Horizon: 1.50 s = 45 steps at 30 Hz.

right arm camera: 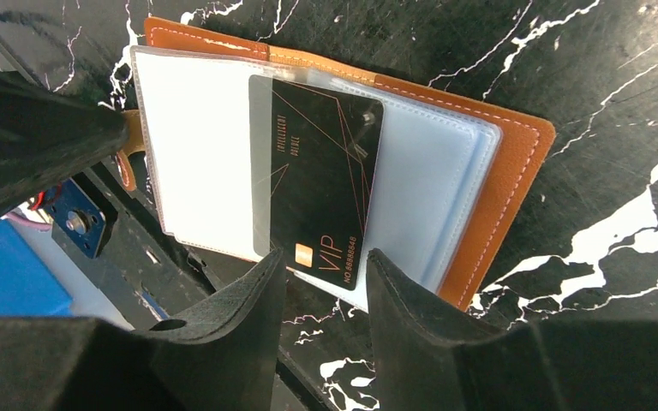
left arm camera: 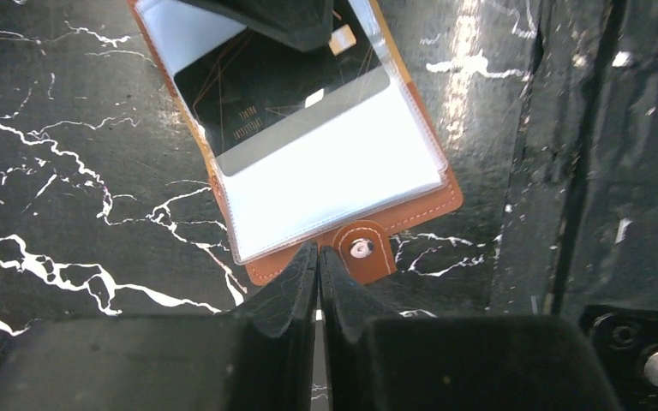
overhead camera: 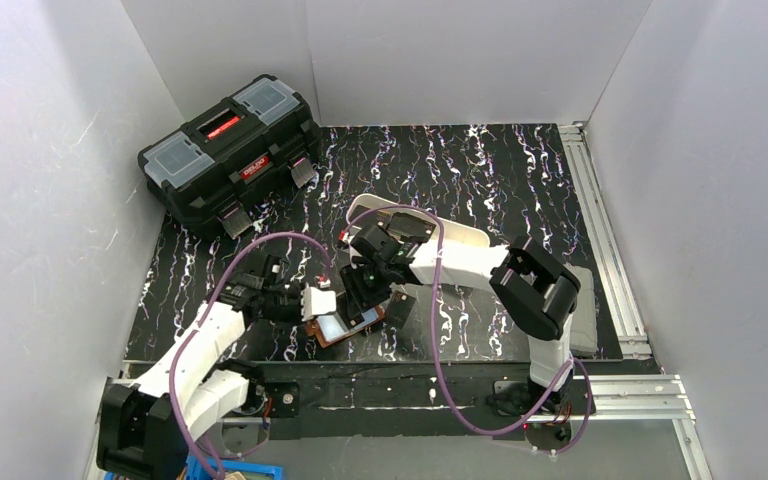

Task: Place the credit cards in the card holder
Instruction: Insert the credit card into the card holder.

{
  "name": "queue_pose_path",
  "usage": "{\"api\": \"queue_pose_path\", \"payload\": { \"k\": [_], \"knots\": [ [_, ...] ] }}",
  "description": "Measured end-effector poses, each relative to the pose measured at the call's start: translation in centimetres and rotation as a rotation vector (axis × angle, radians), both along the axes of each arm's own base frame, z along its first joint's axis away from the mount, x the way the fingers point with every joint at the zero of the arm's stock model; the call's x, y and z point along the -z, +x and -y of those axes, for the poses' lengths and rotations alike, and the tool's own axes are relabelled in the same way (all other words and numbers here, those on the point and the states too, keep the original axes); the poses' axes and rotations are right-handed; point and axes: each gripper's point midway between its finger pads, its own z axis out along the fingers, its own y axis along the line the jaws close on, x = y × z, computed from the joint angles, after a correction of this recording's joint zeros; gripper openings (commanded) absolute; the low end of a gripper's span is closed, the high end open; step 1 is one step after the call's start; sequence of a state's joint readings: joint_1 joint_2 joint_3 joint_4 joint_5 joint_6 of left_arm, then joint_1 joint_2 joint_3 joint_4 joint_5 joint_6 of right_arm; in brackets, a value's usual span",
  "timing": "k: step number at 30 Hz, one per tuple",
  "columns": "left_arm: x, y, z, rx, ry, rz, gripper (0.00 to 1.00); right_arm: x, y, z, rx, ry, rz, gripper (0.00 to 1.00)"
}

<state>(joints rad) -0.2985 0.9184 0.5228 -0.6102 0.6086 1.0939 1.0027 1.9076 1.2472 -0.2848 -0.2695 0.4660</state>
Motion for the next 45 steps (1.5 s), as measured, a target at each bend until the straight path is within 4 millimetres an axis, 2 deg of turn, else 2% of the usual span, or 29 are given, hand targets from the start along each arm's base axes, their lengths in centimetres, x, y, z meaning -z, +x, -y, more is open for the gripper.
{"api": "queue_pose_path", "payload": {
  "k": [6, 10, 18, 23, 25, 28, 31, 33, 39, 45],
  "knots": [
    [2.2, 0.1, -1.0, 0.083, 0.034, 0.040, 0.04, -0.8, 0.5, -0.3, 0.002, 0.012, 0.020, 0.44],
    [2.4, 0.1, -0.9, 0.142, 0.035, 0.080, 0.05, -1.6, 1.0, -0.7, 0.006, 0.028, 0.031, 0.42],
    [1.7, 0.9, -0.7, 0.164, 0.025, 0.150, 0.04, -2.0, 2.3, -0.7, 0.035, 0.033, 0.054, 0.30],
    [0.3, 1.2, -1.0, 0.123, 0.015, 0.173, 0.03, -1.7, 3.5, 0.0, 0.074, 0.005, 0.079, 0.29],
    [-0.7, 1.5, -1.0, 0.110, 0.011, 0.172, 0.03, -1.2, 3.8, 0.5, 0.090, -0.017, 0.091, 0.33],
    [-2.7, 2.1, -0.8, 0.098, -0.006, 0.186, 0.05, -0.1, 3.8, 1.8, 0.115, -0.065, 0.105, 0.46],
    [-4.4, 2.5, -0.1, 0.100, -0.048, 0.199, 0.05, 0.3, 3.6, 3.1, 0.128, -0.095, 0.112, 0.50],
    [-4.9, 2.5, 0.3, 0.110, -0.072, 0.189, 0.04, 0.2, 3.4, 3.8, 0.135, -0.099, 0.118, 0.52],
    [-3.2, 1.8, 1.6, 0.168, -0.083, 0.091, 0.03, -0.4, 3.5, 4.7, 0.149, -0.079, 0.115, 0.54],
    [-1.3, 1.7, 2.5, 0.241, -0.056, 0.051, 0.01, -1.3, 4.9, 4.3, 0.166, 0.001, 0.085, 0.55]
  ]
}}
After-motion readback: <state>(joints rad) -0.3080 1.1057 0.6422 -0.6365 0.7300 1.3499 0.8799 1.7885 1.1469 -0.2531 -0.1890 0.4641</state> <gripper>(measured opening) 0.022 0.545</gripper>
